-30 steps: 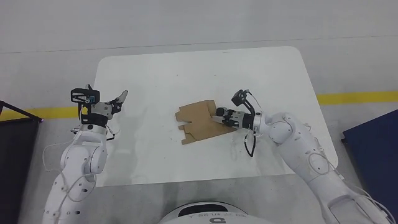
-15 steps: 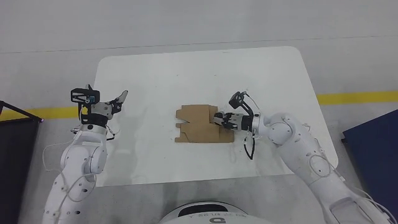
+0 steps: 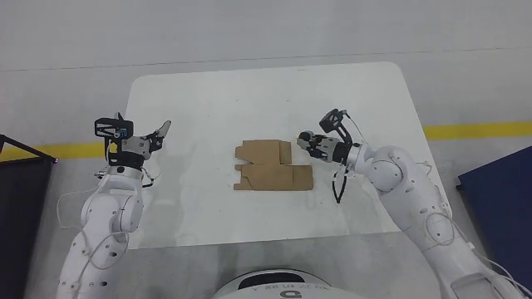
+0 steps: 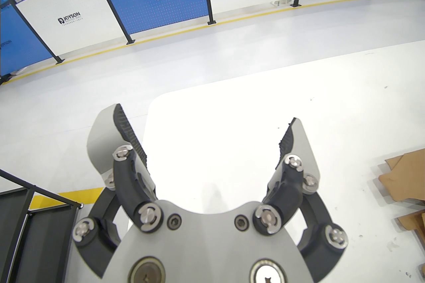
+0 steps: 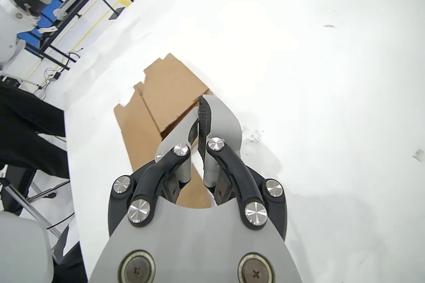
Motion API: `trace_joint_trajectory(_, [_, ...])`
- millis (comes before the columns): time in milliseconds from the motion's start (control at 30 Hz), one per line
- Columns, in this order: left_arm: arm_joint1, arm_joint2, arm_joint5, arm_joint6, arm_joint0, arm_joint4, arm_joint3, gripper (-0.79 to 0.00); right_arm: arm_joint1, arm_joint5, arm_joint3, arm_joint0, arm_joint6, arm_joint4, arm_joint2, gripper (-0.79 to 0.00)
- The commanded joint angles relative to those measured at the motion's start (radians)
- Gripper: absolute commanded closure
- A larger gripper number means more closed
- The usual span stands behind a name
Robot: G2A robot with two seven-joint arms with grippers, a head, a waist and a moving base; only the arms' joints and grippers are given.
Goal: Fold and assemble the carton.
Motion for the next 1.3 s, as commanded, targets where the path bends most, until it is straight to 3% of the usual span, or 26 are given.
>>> trace_joint_trajectory(0, [0.000, 0.000, 0.000, 0.000, 0.000, 0.000, 0.000, -0.785, -0.005, 0.020, 0.034, 0.016, -0.004, 0.000, -0.014, -0.342])
trace_joint_trajectory(467, [0.000, 0.000, 0.000, 0.000, 0.000, 0.000, 0.000, -0.785, -0.039, 0.077, 0.135, 0.094, 0.033, 0.108, -0.106, -0.363])
trace_joint_trajectory(933, [0.000, 0.000, 0.000, 0.000, 0.000, 0.000, 0.000, -0.785, -0.059, 0.078, 0.171, 0.130, 0.086, 0.166, -0.166, -0.320])
trace_joint_trajectory(1033, [0.000, 0.000, 0.000, 0.000, 0.000, 0.000, 0.000, -0.785, -0.060, 0.073, 0.170, 0.129, 0.094, 0.173, -0.169, -0.237])
trace_joint_trajectory(1100, [0.000, 0.000, 0.000, 0.000, 0.000, 0.000, 0.000, -0.785, -0.060, 0.066, 0.168, 0.127, 0.099, 0.183, -0.171, 0.000])
trace_joint_trajectory(1267, [0.000, 0.000, 0.000, 0.000, 0.000, 0.000, 0.000, -0.785, -0.057, 0.040, 0.154, 0.120, 0.110, 0.232, -0.159, 0.000])
